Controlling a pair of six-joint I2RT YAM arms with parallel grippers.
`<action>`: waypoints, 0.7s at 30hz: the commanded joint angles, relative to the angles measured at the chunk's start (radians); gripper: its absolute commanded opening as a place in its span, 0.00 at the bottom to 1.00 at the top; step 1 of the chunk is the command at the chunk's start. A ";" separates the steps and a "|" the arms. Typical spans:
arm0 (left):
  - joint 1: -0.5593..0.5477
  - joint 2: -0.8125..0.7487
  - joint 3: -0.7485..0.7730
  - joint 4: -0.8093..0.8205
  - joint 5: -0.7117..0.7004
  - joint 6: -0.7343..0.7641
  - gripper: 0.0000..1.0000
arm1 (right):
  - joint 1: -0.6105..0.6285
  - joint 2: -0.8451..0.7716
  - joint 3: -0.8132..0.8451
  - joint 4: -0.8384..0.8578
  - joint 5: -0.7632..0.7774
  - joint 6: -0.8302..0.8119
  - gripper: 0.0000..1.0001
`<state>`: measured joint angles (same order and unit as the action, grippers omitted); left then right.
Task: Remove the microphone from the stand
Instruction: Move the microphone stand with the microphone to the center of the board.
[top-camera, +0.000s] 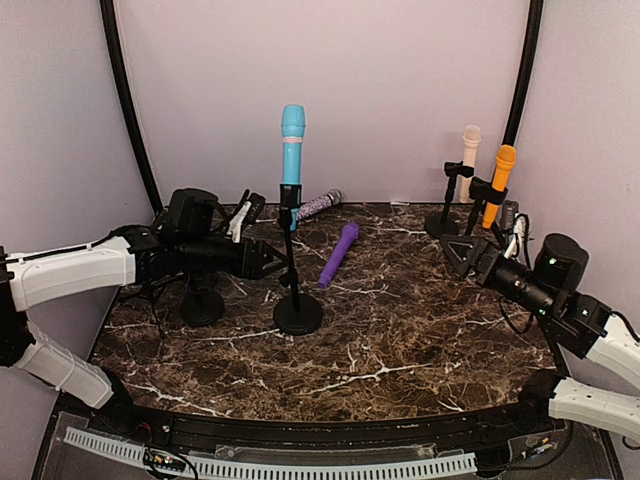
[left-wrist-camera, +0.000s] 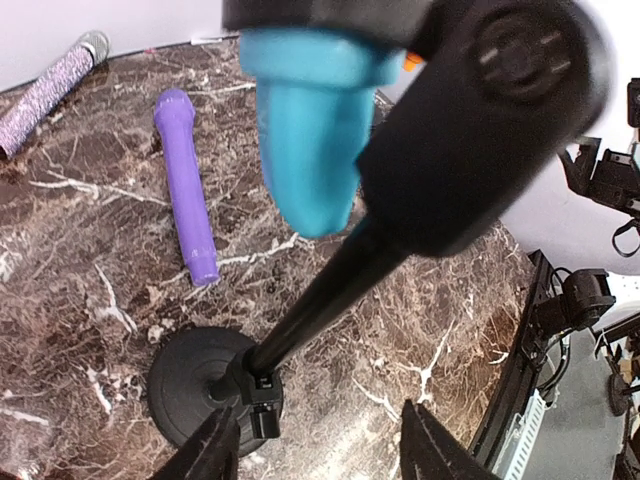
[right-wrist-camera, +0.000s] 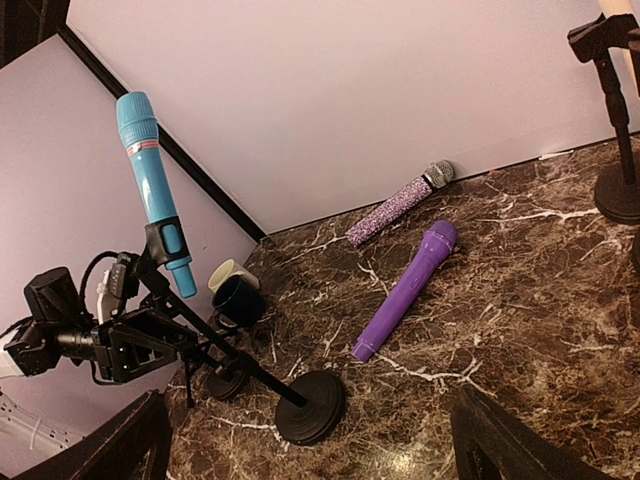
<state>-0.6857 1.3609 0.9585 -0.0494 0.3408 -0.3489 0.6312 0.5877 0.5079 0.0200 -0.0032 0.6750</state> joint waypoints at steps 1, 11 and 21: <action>-0.003 -0.083 0.011 -0.050 -0.017 0.085 0.58 | 0.008 0.021 0.020 0.061 -0.048 0.002 0.98; 0.001 -0.068 -0.051 0.151 0.077 0.235 0.57 | 0.009 0.103 0.007 0.158 -0.112 0.041 0.98; 0.006 0.034 -0.057 0.331 0.071 0.314 0.45 | 0.009 0.041 -0.009 0.111 -0.074 0.039 0.98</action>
<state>-0.6853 1.3811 0.9119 0.1673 0.4011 -0.0963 0.6312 0.6563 0.5079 0.1070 -0.0914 0.7116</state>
